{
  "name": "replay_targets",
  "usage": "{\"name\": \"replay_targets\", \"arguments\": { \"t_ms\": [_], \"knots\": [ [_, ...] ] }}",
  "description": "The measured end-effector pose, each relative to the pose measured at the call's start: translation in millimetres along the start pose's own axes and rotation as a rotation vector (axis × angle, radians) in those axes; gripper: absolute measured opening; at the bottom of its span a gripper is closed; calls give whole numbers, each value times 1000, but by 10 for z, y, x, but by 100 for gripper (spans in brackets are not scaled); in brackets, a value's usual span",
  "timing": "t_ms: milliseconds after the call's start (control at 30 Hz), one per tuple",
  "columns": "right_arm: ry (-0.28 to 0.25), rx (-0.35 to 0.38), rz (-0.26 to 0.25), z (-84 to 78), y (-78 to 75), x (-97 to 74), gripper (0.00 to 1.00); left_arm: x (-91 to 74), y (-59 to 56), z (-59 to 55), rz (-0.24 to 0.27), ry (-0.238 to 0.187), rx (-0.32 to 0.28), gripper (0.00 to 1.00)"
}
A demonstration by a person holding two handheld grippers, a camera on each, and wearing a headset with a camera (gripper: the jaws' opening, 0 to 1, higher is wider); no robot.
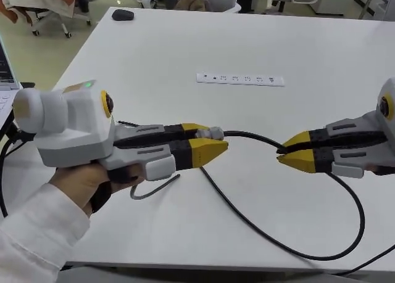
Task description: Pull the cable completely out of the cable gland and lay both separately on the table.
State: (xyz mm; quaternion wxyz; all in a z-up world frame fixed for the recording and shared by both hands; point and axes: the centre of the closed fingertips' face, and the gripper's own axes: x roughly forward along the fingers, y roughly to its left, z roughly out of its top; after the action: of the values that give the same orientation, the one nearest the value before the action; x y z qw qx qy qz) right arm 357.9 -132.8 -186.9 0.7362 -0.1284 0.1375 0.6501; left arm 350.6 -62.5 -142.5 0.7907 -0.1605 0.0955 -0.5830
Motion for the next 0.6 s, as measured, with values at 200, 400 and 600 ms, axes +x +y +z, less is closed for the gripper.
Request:
{"name": "replay_targets", "arguments": {
  "t_ms": [200,400,600],
  "knots": [
    [-53,-44,41,273,103,45,8,76,-22,-47,-12,42,16,18],
    [-73,-104,82,482,206,173,10,161,-46,-42,-27,52,29,18],
    [-89,-130,95,588,218,250,9,195,-50,-65,-31,71,38,18]
  ]
}}
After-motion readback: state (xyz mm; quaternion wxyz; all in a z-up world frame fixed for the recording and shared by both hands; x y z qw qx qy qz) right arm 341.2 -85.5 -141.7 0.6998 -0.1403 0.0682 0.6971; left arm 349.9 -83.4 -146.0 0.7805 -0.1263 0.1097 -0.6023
